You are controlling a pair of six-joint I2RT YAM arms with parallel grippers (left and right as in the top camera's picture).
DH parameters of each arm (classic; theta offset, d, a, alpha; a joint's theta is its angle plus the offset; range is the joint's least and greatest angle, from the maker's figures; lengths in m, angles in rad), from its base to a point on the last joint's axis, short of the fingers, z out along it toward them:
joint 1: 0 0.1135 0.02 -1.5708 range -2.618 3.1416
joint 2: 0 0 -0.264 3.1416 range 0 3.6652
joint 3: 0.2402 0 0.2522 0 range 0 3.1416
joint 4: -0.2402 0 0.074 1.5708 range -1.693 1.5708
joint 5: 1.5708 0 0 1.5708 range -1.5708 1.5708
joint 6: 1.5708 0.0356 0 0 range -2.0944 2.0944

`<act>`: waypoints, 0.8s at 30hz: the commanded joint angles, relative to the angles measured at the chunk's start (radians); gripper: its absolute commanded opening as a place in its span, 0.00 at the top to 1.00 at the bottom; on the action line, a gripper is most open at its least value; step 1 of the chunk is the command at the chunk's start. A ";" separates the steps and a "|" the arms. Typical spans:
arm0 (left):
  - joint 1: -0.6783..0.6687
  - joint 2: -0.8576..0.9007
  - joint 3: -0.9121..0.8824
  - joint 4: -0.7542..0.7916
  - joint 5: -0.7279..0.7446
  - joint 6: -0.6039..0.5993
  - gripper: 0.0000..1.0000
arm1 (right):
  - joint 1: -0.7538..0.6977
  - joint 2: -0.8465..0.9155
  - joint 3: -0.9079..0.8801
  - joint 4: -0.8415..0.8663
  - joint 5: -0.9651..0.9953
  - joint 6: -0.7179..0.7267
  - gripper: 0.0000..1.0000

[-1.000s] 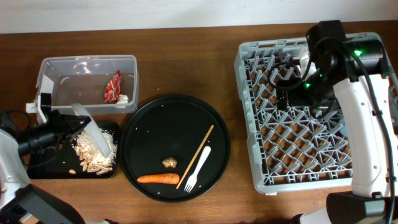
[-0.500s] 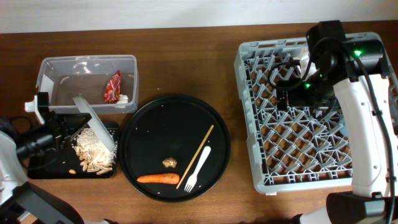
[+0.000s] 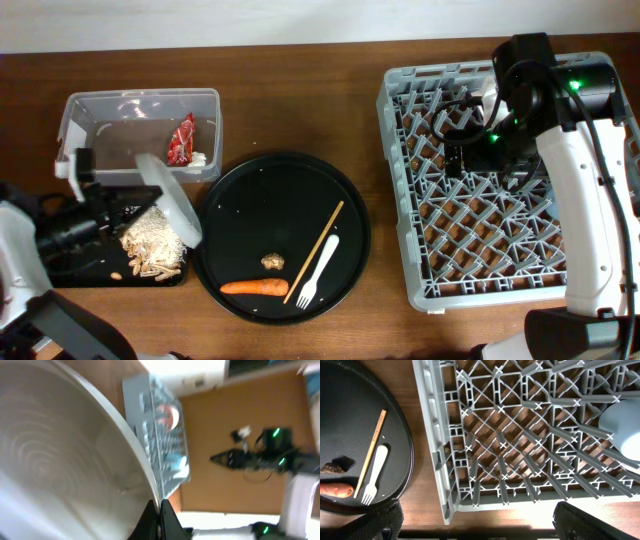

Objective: Sort waste into correct bins and load items into the dishwasher rack
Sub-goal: 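Tilt the plate with the left gripper to pour rice onto the tray, then set the empty plate back on the round tray and release it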

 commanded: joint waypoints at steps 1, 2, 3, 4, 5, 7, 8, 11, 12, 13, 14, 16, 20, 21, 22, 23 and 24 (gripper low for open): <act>-0.180 -0.062 0.004 0.009 -0.054 0.042 1.00 | -0.003 0.001 0.004 0.003 0.013 -0.007 0.01; -0.240 -0.063 0.004 0.031 -0.065 0.041 1.00 | -0.003 0.001 0.004 0.003 0.013 -0.008 0.01; -0.298 -0.063 0.003 0.063 -0.081 0.033 1.00 | -0.003 0.001 0.004 0.003 0.013 -0.007 0.01; -0.342 -0.061 0.003 0.103 -0.104 -0.004 1.00 | -0.003 0.001 0.004 0.003 0.013 -0.007 0.02; -0.408 -0.059 0.003 0.182 -0.153 -0.101 1.00 | -0.002 0.001 0.004 0.003 0.013 -0.007 0.01; -0.515 -0.054 0.003 0.334 -0.272 -0.296 1.00 | -0.002 0.001 0.004 0.003 0.012 -0.008 0.01; -0.578 -0.051 0.003 0.420 -0.359 -0.412 1.00 | -0.002 0.001 0.004 0.003 0.009 -0.008 0.01; -0.784 -0.048 0.003 0.618 -0.622 -0.654 1.00 | -0.002 0.001 0.004 0.002 0.009 -0.008 0.01; -0.837 -0.047 0.003 0.658 -0.703 -0.706 1.00 | -0.002 0.001 0.004 0.002 0.009 -0.008 0.01; -0.900 -0.045 0.003 0.694 -0.806 -0.766 1.00 | -0.002 0.001 0.004 0.002 0.009 -0.008 0.01; -0.972 -0.037 0.003 0.724 -0.934 -0.833 1.00 | -0.002 0.001 0.004 0.002 0.009 -0.008 0.01; -1.058 -0.020 0.003 0.743 -1.027 -0.886 1.00 | -0.002 0.001 0.004 0.002 0.009 -0.008 0.01; -1.194 0.032 0.003 0.752 -1.094 -0.949 1.00 | -0.002 0.001 0.004 0.002 0.008 -0.008 0.01; -1.218 0.050 0.003 0.755 -1.095 -0.959 1.00 | -0.002 0.001 0.004 0.002 0.003 -0.008 0.01; -1.231 0.062 0.003 0.756 -1.095 -0.964 1.00 | -0.002 0.001 0.004 0.002 -0.002 -0.008 0.01; -1.251 0.079 0.003 0.761 -1.095 -0.970 0.99 | -0.001 0.001 0.004 0.002 -0.003 -0.008 0.01; -1.262 0.086 0.003 0.765 -1.095 -0.970 0.98 | -0.001 0.002 0.004 0.002 -0.004 -0.008 0.01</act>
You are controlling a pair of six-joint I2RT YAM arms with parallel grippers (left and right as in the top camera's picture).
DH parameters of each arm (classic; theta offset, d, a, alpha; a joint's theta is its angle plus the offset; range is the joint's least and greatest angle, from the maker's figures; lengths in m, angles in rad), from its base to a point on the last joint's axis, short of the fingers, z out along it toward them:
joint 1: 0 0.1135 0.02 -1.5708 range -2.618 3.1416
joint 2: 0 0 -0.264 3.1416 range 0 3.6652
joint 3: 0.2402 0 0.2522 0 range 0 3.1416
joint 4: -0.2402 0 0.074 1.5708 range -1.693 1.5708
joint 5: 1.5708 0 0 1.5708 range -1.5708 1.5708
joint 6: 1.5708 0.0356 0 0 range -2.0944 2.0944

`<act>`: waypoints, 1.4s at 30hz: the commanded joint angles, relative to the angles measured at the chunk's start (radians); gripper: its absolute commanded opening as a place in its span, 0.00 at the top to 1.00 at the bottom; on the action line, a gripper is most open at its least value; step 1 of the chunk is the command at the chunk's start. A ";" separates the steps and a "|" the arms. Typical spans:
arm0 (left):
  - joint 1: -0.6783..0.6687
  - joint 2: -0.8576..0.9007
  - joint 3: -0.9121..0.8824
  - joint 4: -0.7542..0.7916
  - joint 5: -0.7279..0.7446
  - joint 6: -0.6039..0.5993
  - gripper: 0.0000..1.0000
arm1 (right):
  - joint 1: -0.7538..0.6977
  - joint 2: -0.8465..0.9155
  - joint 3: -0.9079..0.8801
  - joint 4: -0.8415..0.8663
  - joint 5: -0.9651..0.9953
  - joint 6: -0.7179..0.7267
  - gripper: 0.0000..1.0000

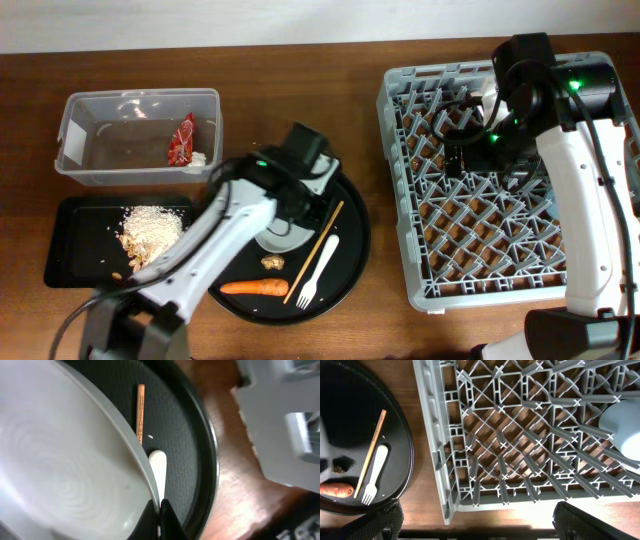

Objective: Sort waste into correct bins and load items into the dishwasher rack
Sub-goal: 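Set the empty plate back on the round tray and release it, then grasp the white plate with the right gripper and lift it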

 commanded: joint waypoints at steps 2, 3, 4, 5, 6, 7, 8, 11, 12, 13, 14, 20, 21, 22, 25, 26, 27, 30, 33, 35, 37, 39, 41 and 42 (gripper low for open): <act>-0.049 0.044 0.005 0.021 -0.074 -0.068 0.88 | -0.001 0.002 0.004 0.002 -0.013 -0.008 0.01; -0.049 0.041 0.006 0.022 -0.071 -0.068 0.78 | -0.001 0.002 0.004 0.002 -0.018 -0.008 0.01; -0.046 0.037 0.010 0.021 -0.071 -0.068 0.70 | -0.001 0.002 0.004 0.002 -0.022 -0.008 0.01; -0.042 0.033 0.014 0.018 -0.069 -0.068 0.69 | -0.001 0.002 0.004 0.002 -0.025 -0.008 0.01; -0.031 0.022 0.024 0.008 -0.061 -0.067 0.66 | -0.001 0.002 0.004 0.002 -0.031 -0.008 0.01; -0.021 0.012 0.031 -0.002 -0.060 -0.067 0.64 | -0.001 0.002 0.004 0.000 -0.036 -0.008 0.01; -0.002 -0.007 0.046 -0.024 -0.060 -0.067 0.61 | -0.001 0.002 0.004 -0.003 -0.048 -0.008 0.01; 0.099 -0.096 0.089 -0.100 -0.063 -0.067 0.59 | 0.016 0.002 0.004 -0.012 -0.080 -0.011 0.01; 0.152 -0.143 0.094 -0.128 -0.063 -0.068 0.56 | 0.037 0.002 0.004 -0.008 -0.082 -0.011 0.01; 0.203 -0.183 0.094 -0.153 -0.063 -0.068 0.50 | 0.062 0.002 0.004 -0.003 -0.089 -0.011 0.01; 0.254 -0.220 0.094 -0.182 -0.063 -0.068 0.48 | 0.092 0.002 0.004 0.008 -0.104 -0.011 0.01; 0.514 -0.346 0.094 -0.306 -0.064 -0.067 0.19 | 0.279 0.039 0.004 0.104 -0.166 0.048 0.01; 0.550 -0.351 0.094 -0.321 -0.064 -0.067 0.16 | 0.307 0.051 0.004 0.116 -0.166 0.067 0.01; 0.579 -0.352 0.094 -0.333 -0.064 -0.067 0.14 | 0.345 0.077 0.004 0.129 -0.166 0.093 0.01; 0.621 -0.349 0.088 -0.348 -0.064 -0.067 0.13 | 0.419 0.157 0.004 0.156 -0.167 0.164 0.01; 0.624 -0.349 0.086 -0.347 -0.064 -0.067 0.13 | 0.435 0.177 0.004 0.159 -0.167 0.173 0.01; 0.624 -0.349 0.084 -0.346 -0.064 -0.067 0.13 | 0.455 0.211 0.004 0.163 -0.167 0.183 0.01; 0.623 -0.349 0.084 -0.348 -0.090 -0.067 0.13 | 0.497 0.321 0.004 0.167 -0.172 0.235 0.08; 0.623 -0.349 0.084 -0.348 -0.093 -0.066 0.13 | 0.511 0.414 0.004 0.173 -0.185 0.238 0.16; 0.623 -0.349 0.083 -0.349 -0.094 -0.066 0.13 | 0.511 0.473 0.004 0.177 -0.195 0.239 0.19; 0.623 -0.349 0.083 -0.349 -0.093 -0.067 0.13 | 0.511 0.525 0.004 0.189 -0.202 0.238 0.22; 0.623 -0.349 0.083 -0.349 -0.094 -0.067 0.13 | 0.511 0.573 0.004 0.200 -0.201 0.238 0.24; 0.623 -0.349 0.083 -0.349 -0.094 -0.067 0.13 | 0.511 0.601 0.004 0.208 -0.201 0.238 0.27; 0.623 -0.349 0.083 -0.349 -0.094 -0.067 0.13 | 0.511 0.613 0.004 0.211 -0.200 0.238 0.28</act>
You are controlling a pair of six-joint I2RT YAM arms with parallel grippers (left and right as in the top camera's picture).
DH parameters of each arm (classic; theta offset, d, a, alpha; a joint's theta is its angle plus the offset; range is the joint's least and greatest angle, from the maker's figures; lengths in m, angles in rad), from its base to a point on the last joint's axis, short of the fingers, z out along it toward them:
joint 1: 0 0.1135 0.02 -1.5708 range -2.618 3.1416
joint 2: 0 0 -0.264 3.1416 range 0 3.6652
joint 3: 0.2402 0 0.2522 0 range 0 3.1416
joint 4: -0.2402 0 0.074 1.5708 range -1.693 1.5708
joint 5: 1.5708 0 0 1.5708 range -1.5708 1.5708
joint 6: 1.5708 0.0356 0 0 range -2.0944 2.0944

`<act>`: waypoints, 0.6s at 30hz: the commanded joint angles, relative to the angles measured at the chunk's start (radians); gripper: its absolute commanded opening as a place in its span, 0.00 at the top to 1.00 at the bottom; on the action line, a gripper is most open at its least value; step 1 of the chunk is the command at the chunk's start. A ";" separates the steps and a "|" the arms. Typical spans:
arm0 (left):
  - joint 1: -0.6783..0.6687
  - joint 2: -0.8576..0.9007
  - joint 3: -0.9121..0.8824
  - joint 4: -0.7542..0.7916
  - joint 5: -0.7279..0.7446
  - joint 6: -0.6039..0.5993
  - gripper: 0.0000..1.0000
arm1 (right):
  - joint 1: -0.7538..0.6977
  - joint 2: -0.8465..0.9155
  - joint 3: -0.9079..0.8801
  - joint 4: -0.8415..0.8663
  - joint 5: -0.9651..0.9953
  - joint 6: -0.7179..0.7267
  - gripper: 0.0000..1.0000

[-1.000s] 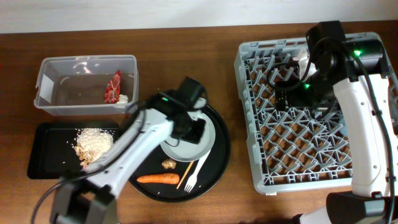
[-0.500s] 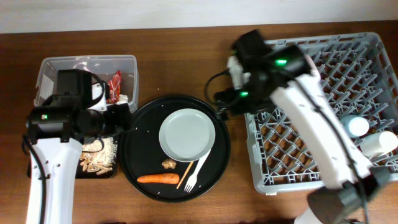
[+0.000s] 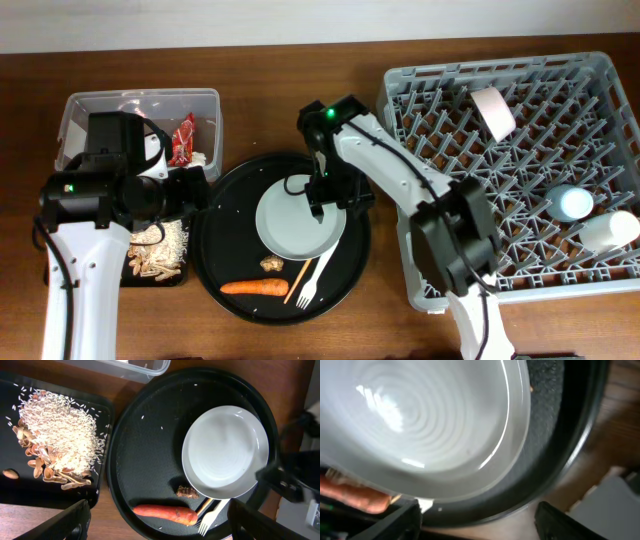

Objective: Sort waste into correct bins and load items into the dishwasher rack
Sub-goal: 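Grasp the white plate with the right gripper and lift it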

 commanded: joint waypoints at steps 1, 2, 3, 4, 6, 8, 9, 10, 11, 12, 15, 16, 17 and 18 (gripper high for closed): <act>0.005 0.001 0.000 -0.003 -0.013 0.002 0.13 | 0.004 0.043 0.004 0.009 -0.012 0.012 0.29; 0.005 0.001 0.000 -0.003 -0.013 0.002 0.13 | 0.003 0.050 0.004 0.013 -0.013 0.012 0.30; 0.005 0.001 0.000 -0.003 -0.013 0.002 0.13 | 0.002 0.060 0.004 0.018 -0.013 0.012 0.31; 0.005 0.001 0.000 -0.004 -0.013 0.002 0.13 | 0.002 0.063 0.003 0.021 -0.013 0.012 0.33; 0.005 0.001 0.000 -0.005 -0.013 0.002 0.13 | 0.003 0.066 -0.001 0.032 -0.013 0.013 0.38; 0.005 0.001 0.000 -0.006 -0.013 0.002 0.13 | 0.003 0.066 -0.009 0.047 -0.012 0.013 0.40; 0.005 0.001 0.000 -0.008 -0.013 0.002 0.13 | 0.003 0.066 -0.018 0.058 -0.012 0.014 0.40; 0.005 0.001 0.000 -0.009 -0.013 0.002 0.13 | 0.003 0.066 -0.034 0.071 -0.012 0.031 0.40; 0.005 0.001 0.000 -0.011 -0.013 0.002 0.13 | 0.003 0.066 -0.054 0.088 -0.013 0.039 0.40; 0.005 0.001 0.000 -0.012 -0.013 0.002 0.13 | 0.003 0.066 -0.073 0.105 -0.013 0.039 0.40; 0.005 0.001 0.000 -0.012 -0.013 0.002 0.13 | 0.002 0.066 -0.118 0.146 -0.013 0.037 0.48; 0.005 0.001 0.000 -0.012 -0.013 0.002 0.13 | 0.002 0.066 -0.121 0.146 -0.012 0.037 0.56; 0.005 0.001 0.000 -0.012 -0.013 0.002 0.13 | 0.002 0.066 -0.120 0.147 -0.013 0.038 0.75; 0.005 0.001 0.000 -0.013 -0.013 0.002 0.13 | 0.002 0.064 -0.116 0.146 -0.013 0.038 0.96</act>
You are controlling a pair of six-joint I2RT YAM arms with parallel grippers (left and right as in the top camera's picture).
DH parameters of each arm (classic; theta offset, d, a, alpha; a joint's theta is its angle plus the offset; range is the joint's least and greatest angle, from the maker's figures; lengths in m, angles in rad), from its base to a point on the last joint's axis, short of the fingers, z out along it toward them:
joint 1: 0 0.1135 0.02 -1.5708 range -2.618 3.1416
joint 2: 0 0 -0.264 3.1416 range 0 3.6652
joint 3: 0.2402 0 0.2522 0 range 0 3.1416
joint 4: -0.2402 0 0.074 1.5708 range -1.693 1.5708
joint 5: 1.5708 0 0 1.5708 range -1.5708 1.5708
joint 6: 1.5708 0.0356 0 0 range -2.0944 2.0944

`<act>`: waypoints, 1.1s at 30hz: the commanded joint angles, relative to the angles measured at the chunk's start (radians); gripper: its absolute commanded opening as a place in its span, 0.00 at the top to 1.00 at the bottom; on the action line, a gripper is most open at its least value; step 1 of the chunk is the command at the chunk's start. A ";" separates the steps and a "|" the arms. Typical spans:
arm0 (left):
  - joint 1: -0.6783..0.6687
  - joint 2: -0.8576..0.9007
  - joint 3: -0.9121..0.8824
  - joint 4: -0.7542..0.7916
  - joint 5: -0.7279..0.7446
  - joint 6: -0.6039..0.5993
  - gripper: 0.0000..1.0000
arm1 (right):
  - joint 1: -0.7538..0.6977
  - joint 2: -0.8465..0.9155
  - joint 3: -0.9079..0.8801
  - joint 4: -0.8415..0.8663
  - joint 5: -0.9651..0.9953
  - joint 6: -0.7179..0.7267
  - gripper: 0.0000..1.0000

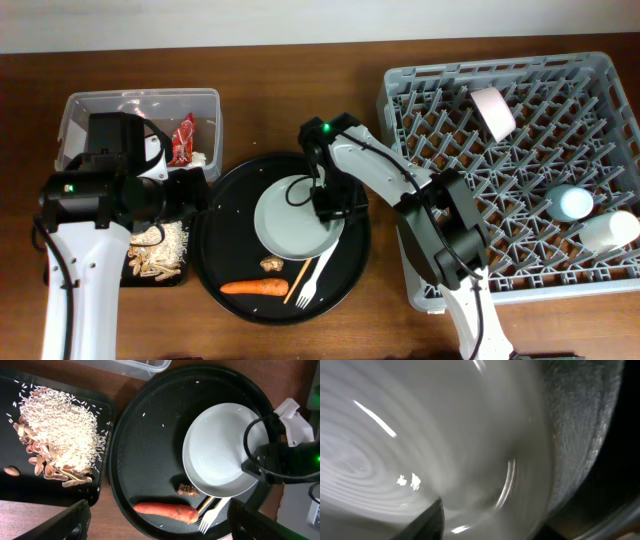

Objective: Sort waste into correct bins and load items into the dishwasher rack
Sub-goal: 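Grasp the white plate with the right gripper and lift it, then place the plate upright in the rack with the right gripper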

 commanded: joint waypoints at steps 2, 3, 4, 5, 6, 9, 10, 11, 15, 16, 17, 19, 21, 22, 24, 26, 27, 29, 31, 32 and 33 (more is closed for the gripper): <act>0.005 0.001 0.000 -0.002 -0.011 0.002 0.13 | -0.001 -0.003 0.010 -0.002 0.009 0.014 0.96; 0.005 0.001 0.000 -0.003 -0.011 0.002 0.13 | -0.005 -0.010 0.022 -0.009 0.019 0.014 0.96; 0.005 0.001 0.000 -0.005 -0.011 0.002 0.13 | -0.011 -0.023 0.044 -0.022 0.035 0.014 0.96; 0.005 0.001 0.000 -0.005 -0.011 0.002 0.13 | -0.019 -0.034 0.064 -0.036 0.051 0.014 0.96; 0.005 0.001 0.000 -0.005 -0.011 0.002 0.13 | -0.029 -0.051 0.093 -0.058 0.076 0.014 0.96; 0.005 0.001 0.000 -0.008 -0.011 0.002 0.13 | -0.068 -0.120 0.190 -0.129 0.158 0.014 0.96; 0.005 0.001 0.000 -0.009 -0.011 0.002 0.13 | -0.084 -0.149 0.228 -0.158 0.195 0.013 0.96; 0.005 0.001 0.000 -0.009 -0.011 0.002 0.13 | -0.101 -0.179 0.269 -0.189 0.240 0.010 0.96; 0.005 0.001 0.000 -0.008 -0.013 0.002 0.13 | -0.170 -0.301 0.402 -0.280 0.457 0.002 0.96; 0.005 0.001 0.000 -0.008 -0.019 0.002 0.13 | -0.184 -0.330 0.421 -0.293 0.535 0.002 0.96; 0.005 0.001 0.000 -0.008 -0.031 0.002 0.13 | -0.201 -0.369 0.435 -0.302 0.649 0.003 0.96; 0.005 0.001 0.000 -0.007 -0.041 0.002 0.13 | -0.228 -0.427 0.436 -0.304 0.867 0.007 0.96; 0.005 0.001 0.000 -0.008 -0.041 0.002 0.13 | -0.254 -0.454 0.436 -0.305 1.026 0.038 0.96; 0.005 0.001 0.000 -0.008 -0.041 0.002 0.13 | -0.274 -0.457 0.436 -0.310 1.069 0.087 0.96; 0.005 0.001 0.000 -0.008 -0.041 0.002 0.13 | -0.310 -0.452 0.427 -0.319 1.113 0.155 0.96; 0.005 0.001 0.000 -0.010 -0.041 0.002 0.13 | -0.347 -0.436 0.377 -0.319 1.180 0.220 0.96; 0.005 0.001 0.000 -0.010 -0.041 0.002 0.13 | -0.365 -0.425 0.327 -0.319 1.227 0.262 0.96; 0.005 0.001 0.000 -0.009 -0.041 0.002 0.13 | -0.386 -0.416 0.250 -0.314 1.244 0.320 0.96; 0.005 0.001 0.000 -0.008 -0.041 0.002 0.13 | -0.398 -0.414 0.126 -0.269 1.244 0.364 0.96; 0.005 0.001 0.000 -0.008 -0.041 0.002 0.13 | -0.397 -0.414 0.085 -0.246 1.238 0.370 0.96; 0.005 0.001 0.000 -0.008 -0.041 0.002 0.13 | -0.396 -0.414 0.051 -0.226 1.226 0.369 0.96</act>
